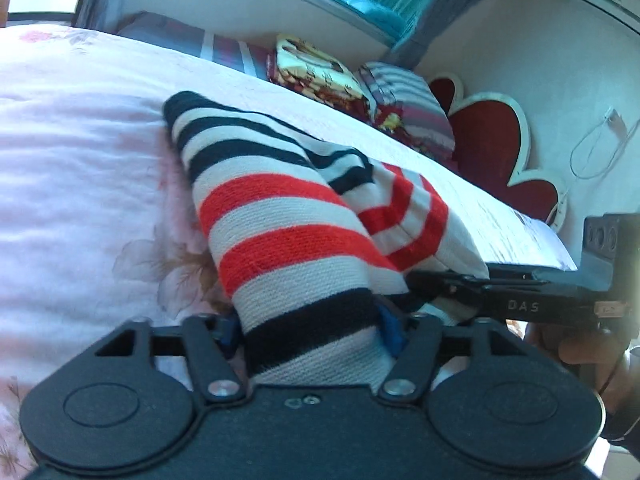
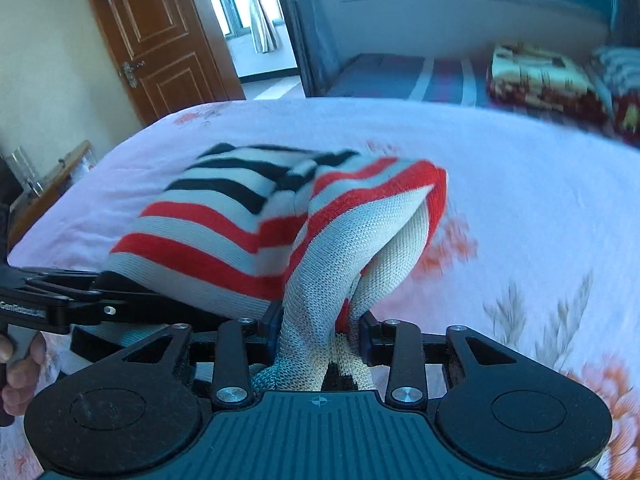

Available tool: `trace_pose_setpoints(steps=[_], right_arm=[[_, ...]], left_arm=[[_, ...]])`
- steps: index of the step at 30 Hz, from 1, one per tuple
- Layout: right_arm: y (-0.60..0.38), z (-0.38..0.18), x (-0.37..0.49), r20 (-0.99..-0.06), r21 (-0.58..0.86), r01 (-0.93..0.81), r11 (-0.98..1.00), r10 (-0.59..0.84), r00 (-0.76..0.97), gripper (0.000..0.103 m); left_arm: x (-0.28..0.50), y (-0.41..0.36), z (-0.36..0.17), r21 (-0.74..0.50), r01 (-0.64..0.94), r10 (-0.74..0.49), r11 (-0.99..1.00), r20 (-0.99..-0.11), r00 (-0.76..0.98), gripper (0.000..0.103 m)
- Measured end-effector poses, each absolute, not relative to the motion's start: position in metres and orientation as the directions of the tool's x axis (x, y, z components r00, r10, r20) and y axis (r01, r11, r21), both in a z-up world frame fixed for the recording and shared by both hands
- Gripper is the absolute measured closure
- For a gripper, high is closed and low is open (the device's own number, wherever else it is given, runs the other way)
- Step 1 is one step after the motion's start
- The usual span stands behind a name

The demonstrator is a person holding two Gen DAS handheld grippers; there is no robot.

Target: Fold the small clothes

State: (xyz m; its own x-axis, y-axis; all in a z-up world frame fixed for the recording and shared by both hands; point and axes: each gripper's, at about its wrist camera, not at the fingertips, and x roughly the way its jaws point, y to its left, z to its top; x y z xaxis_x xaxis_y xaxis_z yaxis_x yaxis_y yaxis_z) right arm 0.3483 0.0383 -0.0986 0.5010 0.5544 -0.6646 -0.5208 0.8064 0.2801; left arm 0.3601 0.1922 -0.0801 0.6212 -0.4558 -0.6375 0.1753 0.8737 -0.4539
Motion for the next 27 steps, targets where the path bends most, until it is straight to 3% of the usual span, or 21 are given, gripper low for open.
trace_pose_setpoints(steps=[2, 3, 5, 6, 7, 8, 9, 10, 11, 15, 18, 23, 27], right_arm=[[0.029, -0.1, 0.351, -0.653, 0.301, -0.513, 0.804, 0.566, 0.504, 0.052], [0.02, -0.098, 0.35, -0.656, 0.296, -0.499, 0.814, 0.553, 0.514, 0.04], [0.003, -0.087, 0.346, -0.635, 0.288, -0.468, 0.835, 0.532, 0.56, 0.038], [-0.006, -0.08, 0.343, -0.62, 0.286, -0.456, 0.843, 0.526, 0.582, 0.038], [-0.015, -0.073, 0.339, -0.608, 0.279, -0.448, 0.849, 0.517, 0.602, 0.039], [-0.021, -0.066, 0.334, -0.592, 0.269, -0.454, 0.85, 0.518, 0.618, 0.042], [-0.023, -0.059, 0.33, -0.571, 0.263, -0.48, 0.837, 0.536, 0.622, 0.064], [-0.022, -0.055, 0.328, -0.567, 0.254, -0.502, 0.827, 0.548, 0.615, 0.082], [-0.017, -0.052, 0.328, -0.569, 0.244, -0.518, 0.82, 0.554, 0.608, 0.084], [0.01, -0.058, 0.336, -0.598, 0.209, -0.551, 0.808, 0.551, 0.582, 0.085], [0.023, -0.089, 0.348, -0.702, 0.115, -0.547, 0.829, 0.458, 0.546, 0.085], [0.014, -0.085, 0.349, -0.701, 0.151, -0.531, 0.834, 0.469, 0.537, 0.085], [-0.001, -0.06, 0.322, -0.641, 0.171, -0.549, 0.818, 0.515, 0.568, 0.085]], left_arm=[[0.357, 0.189, -0.078, -0.432, 0.171, -0.434, 0.886, -0.638, 0.636, 0.025], [0.352, 0.195, -0.076, -0.416, 0.17, -0.421, 0.893, -0.641, 0.642, 0.023], [0.341, 0.2, -0.067, -0.38, 0.16, -0.385, 0.911, -0.645, 0.66, 0.016], [0.331, 0.207, -0.061, -0.377, 0.152, -0.375, 0.914, -0.638, 0.672, 0.017], [0.323, 0.212, -0.054, -0.368, 0.137, -0.355, 0.92, -0.63, 0.691, 0.023], [0.316, 0.214, -0.044, -0.342, 0.131, -0.327, 0.93, -0.615, 0.718, 0.041], [0.312, 0.211, -0.036, -0.319, 0.143, -0.317, 0.937, -0.602, 0.733, 0.049], [0.314, 0.205, -0.028, -0.304, 0.163, -0.321, 0.938, -0.595, 0.737, 0.057], [0.319, 0.198, -0.023, -0.296, 0.191, -0.336, 0.936, -0.589, 0.735, 0.057], [0.348, 0.16, -0.028, -0.198, 0.25, -0.318, 0.948, -0.635, 0.703, 0.054], [0.36, 0.153, -0.051, -0.179, 0.238, -0.295, 0.955, -0.68, 0.671, 0.054], [0.349, 0.157, -0.047, -0.185, 0.244, -0.304, 0.952, -0.663, 0.684, 0.055], [0.323, 0.173, -0.036, -0.207, 0.254, -0.328, 0.945, -0.621, 0.712, 0.057]])
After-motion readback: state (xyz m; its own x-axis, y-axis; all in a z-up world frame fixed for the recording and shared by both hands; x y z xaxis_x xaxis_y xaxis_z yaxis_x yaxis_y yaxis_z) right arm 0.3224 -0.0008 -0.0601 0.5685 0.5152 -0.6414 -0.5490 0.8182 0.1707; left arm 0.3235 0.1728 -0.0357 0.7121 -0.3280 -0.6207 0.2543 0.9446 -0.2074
